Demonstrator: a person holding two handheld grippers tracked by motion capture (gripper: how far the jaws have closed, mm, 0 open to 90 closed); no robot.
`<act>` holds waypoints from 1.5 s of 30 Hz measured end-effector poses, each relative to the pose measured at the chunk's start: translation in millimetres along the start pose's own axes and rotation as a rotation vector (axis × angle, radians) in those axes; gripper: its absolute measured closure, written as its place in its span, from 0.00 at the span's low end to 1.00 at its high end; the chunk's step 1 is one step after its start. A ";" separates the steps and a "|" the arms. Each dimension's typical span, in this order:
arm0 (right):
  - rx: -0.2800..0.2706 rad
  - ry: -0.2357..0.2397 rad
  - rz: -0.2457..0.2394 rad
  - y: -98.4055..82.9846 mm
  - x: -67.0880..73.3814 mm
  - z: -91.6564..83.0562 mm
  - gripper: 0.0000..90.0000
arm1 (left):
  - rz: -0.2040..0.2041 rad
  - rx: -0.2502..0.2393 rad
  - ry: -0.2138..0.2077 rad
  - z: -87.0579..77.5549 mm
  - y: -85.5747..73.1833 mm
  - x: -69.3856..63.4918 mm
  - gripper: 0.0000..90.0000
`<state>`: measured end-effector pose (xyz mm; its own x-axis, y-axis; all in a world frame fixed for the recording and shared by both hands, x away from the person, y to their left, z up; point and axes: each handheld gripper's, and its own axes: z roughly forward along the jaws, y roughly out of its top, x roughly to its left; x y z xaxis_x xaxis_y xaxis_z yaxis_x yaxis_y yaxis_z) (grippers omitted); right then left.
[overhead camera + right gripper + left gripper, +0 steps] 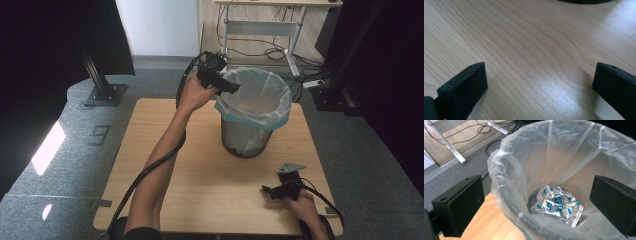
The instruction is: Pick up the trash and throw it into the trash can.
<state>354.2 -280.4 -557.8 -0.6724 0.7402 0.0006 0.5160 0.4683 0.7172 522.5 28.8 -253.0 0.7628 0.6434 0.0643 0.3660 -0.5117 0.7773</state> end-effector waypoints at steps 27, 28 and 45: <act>-0.002 -0.003 0.001 -0.4 0.8 -0.2 0.00 | -0.040 -0.055 0.014 -55.8 -53.7 28.8 0.00; -0.002 -0.003 0.001 -0.4 0.8 -0.2 0.00 | -0.038 -0.060 0.016 -57.3 -55.3 29.2 0.00; -0.002 -0.003 0.003 -0.3 0.9 -0.2 0.00 | -0.054 -0.097 -0.006 -70.0 -105.1 34.6 0.00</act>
<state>353.3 -279.9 -557.9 -0.6694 0.7429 0.0001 0.5167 0.4655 0.7186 473.1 144.7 -288.6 0.7469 0.6647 0.0169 0.3539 -0.4188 0.8363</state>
